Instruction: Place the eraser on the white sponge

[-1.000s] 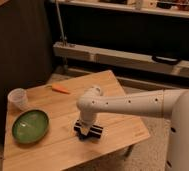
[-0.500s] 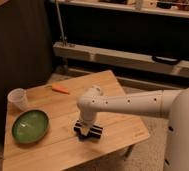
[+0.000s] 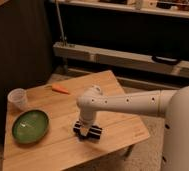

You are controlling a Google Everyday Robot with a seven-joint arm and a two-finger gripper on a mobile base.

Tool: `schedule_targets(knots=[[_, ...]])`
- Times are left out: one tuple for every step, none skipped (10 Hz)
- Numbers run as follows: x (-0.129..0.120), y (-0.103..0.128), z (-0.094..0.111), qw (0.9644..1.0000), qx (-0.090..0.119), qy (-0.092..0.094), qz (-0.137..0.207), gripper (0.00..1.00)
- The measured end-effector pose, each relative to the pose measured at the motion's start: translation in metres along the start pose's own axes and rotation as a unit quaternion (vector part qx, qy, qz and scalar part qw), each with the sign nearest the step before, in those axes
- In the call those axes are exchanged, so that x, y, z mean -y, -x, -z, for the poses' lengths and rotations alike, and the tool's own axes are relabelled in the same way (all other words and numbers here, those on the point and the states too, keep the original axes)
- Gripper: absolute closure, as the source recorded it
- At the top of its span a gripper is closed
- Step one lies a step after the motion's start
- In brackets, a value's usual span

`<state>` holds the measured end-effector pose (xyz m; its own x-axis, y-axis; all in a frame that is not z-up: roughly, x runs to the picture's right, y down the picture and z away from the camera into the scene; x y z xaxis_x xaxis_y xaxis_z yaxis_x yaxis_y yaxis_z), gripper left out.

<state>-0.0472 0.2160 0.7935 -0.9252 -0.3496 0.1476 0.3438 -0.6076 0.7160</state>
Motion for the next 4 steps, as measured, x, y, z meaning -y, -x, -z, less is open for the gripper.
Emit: schedule_targets(knots=[[-0.0014, 0.0003, 0.001, 1.0, -0.004, -0.004, -0.001, 0.2], [-0.0011, -0.0001, 0.0008, 1.0, -0.004, -0.004, 0.0, 0.2], [-0.0006, -0.0013, 0.0007, 1.0, -0.004, -0.004, 0.001, 0.2], [-0.0008, -0.0009, 0.0007, 1.0, -0.004, -0.004, 0.001, 0.2]])
